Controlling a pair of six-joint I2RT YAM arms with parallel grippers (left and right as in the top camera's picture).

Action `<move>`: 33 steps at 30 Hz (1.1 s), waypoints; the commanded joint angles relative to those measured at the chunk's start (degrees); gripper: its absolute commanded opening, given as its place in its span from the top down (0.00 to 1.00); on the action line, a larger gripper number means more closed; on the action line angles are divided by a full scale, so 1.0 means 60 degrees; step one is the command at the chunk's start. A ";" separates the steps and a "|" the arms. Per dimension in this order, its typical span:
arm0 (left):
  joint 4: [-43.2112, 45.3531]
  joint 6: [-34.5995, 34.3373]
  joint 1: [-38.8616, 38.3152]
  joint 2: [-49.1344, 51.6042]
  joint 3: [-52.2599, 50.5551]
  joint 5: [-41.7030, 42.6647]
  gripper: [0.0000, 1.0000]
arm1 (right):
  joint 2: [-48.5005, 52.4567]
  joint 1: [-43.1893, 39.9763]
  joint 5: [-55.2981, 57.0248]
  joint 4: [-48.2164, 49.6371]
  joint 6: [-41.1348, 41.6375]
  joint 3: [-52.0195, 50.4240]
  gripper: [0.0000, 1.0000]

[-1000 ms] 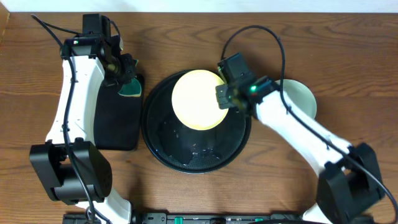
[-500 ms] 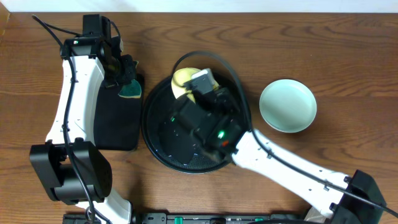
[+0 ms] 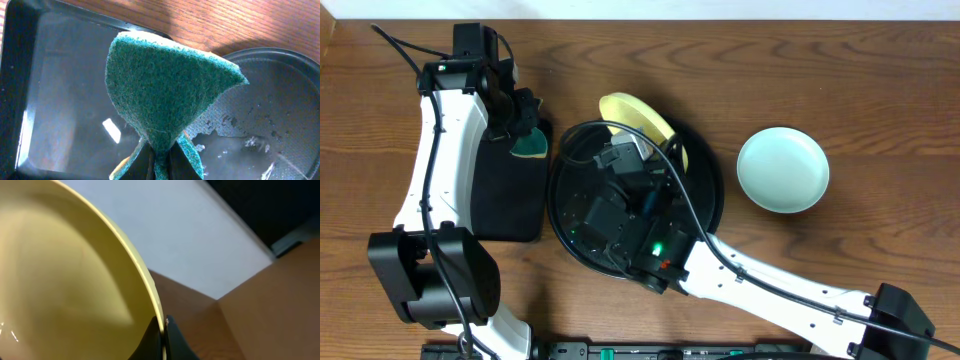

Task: Clean dirty plates on tray and stack at the side
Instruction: 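Tilt the yellow plate up with the right gripper off the round tray, then carry the yellow plate right and set it on the mint plates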

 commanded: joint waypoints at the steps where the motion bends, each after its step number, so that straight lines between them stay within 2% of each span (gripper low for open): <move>1: -0.0029 -0.0007 0.0015 -0.0044 0.0091 -0.0091 0.92 | -0.0219 0.0113 0.1056 0.0211 -0.0346 0.0062 0.99; 13: -0.0026 -0.0007 0.0018 -0.0044 0.0091 -0.0091 0.92 | -0.0219 0.0109 0.0991 0.0532 -0.0554 0.0062 0.99; 17: -0.0026 -0.0007 0.0018 -0.0044 0.0091 -0.0087 0.93 | -0.0219 0.0084 0.0127 0.0426 -0.0554 0.0058 0.99; 22: -0.0029 -0.0007 0.0015 -0.0044 0.0091 -0.0091 0.93 | -0.0215 -0.0229 -0.2280 -0.0138 -0.0506 0.0036 0.99; 26: -0.0026 -0.0007 0.0015 -0.0044 0.0091 -0.0091 0.93 | -0.0204 -0.0765 -0.4430 -0.0608 0.0368 -0.0095 0.99; 33: -0.0033 -0.0007 0.0018 -0.0044 0.0091 -0.0091 0.93 | -0.0197 -0.2317 -1.0586 -0.0554 0.0739 -0.0255 0.99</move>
